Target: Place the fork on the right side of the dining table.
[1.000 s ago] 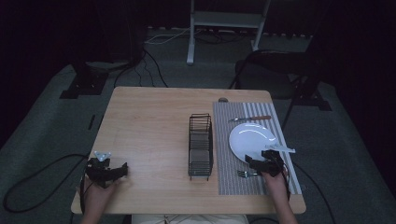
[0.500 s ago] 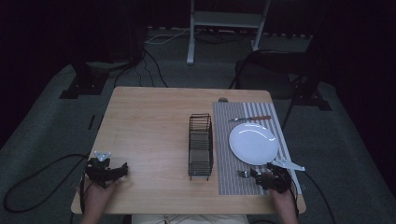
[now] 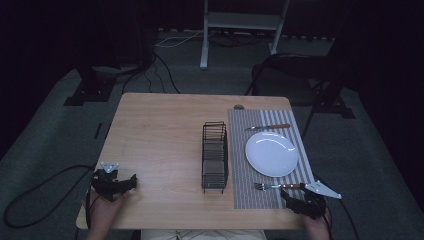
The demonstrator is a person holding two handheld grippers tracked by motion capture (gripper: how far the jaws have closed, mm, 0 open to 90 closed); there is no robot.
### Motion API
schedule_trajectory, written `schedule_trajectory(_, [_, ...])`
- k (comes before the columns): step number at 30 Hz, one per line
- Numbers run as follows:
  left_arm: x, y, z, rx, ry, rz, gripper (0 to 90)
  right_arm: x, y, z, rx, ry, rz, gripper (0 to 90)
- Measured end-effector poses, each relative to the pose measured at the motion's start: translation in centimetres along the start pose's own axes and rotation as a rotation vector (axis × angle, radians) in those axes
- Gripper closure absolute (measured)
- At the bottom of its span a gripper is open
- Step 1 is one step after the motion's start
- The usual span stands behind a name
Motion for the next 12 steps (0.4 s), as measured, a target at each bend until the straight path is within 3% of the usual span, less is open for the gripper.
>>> schedule_trajectory(7, [0.0, 0.0, 0.0, 0.0, 0.0, 0.0, 0.1, -1.3, -1.5, 0.8, -0.024, -0.005, 0.048, 14.1])
schedule_trajectory(12, [0.0, 0.0, 0.0, 0.0, 0.0, 0.0, 0.0, -2.8, -2.1, 2.0, -0.003, 0.055, 0.085, 14.1])
Point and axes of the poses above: each handheld gripper's, and its own axes: y roughly forward along the jaws, z roughly out of its underside, x roughly to its left, the point moved 3 cm from there along y, roughly forward along the jaws, and after that the axes turned 4 degrees about z, right-handed, at the moved point
